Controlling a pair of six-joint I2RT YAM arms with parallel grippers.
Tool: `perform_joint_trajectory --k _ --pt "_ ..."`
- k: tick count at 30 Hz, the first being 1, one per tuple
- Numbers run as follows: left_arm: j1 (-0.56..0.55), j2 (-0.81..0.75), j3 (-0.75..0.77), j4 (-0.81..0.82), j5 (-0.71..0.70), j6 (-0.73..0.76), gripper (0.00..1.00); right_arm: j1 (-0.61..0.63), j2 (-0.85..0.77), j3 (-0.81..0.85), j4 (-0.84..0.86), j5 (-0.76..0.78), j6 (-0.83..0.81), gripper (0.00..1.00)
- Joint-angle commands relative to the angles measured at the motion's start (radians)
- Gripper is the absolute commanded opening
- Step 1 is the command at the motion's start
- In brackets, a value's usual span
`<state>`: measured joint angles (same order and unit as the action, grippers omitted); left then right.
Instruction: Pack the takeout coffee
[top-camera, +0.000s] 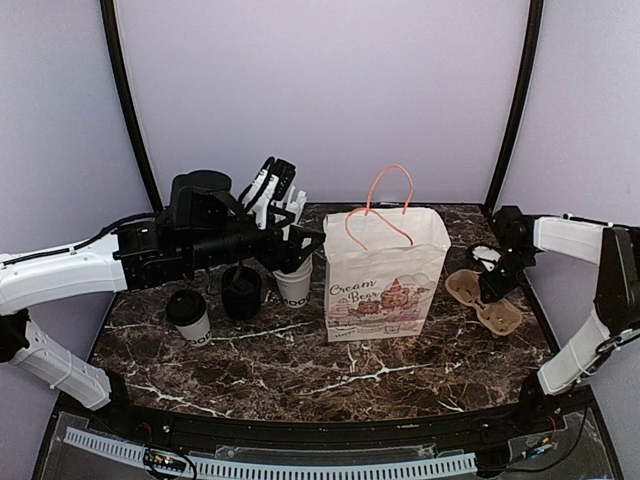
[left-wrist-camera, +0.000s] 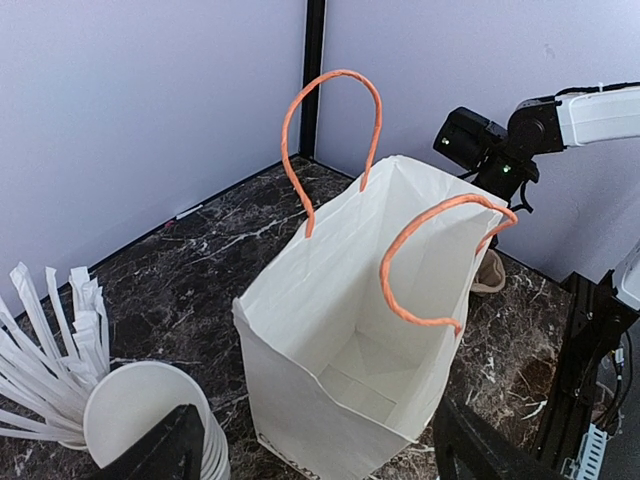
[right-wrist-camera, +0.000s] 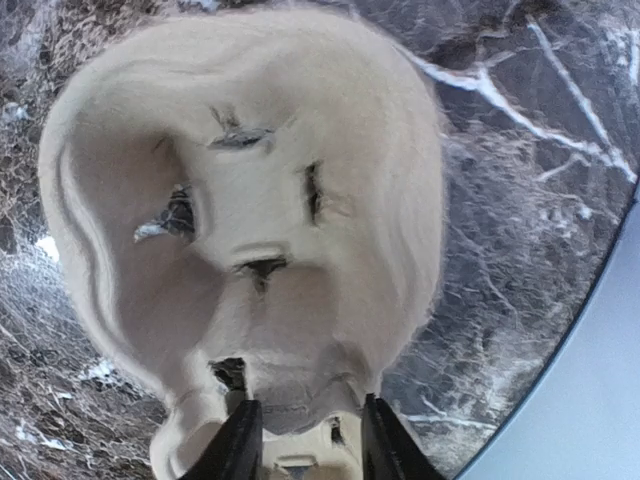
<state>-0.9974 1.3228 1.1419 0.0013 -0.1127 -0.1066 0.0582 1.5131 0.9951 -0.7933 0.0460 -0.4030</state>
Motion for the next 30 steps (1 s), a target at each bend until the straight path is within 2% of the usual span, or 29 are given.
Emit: perform_joint_trajectory --k 1,3,5,16,28,30 --pt "0.006 -0.003 0.016 -0.026 0.012 -0.007 0.82 -0.017 -0.004 0.011 0.019 -0.072 0.009 0.40" --pt "0.008 -0.001 0.019 -0.030 0.013 -0.005 0.82 -0.025 -0.016 0.019 0.012 -0.084 0.013 0.44" --pt "0.009 0.001 0.019 -0.028 0.013 -0.005 0.82 -0.029 -0.018 0.030 -0.001 -0.083 0.012 0.45" --pt "0.013 0.016 0.007 -0.012 0.033 -0.014 0.82 -0.033 0.001 0.016 0.002 -0.139 -0.051 0.34" --pt "0.019 0.010 -0.009 -0.008 0.039 -0.022 0.82 -0.040 0.091 0.036 0.002 -0.116 -0.018 0.34" --pt "0.020 0.010 -0.013 -0.005 0.040 -0.022 0.82 -0.041 0.097 0.039 -0.005 -0.125 -0.020 0.31"
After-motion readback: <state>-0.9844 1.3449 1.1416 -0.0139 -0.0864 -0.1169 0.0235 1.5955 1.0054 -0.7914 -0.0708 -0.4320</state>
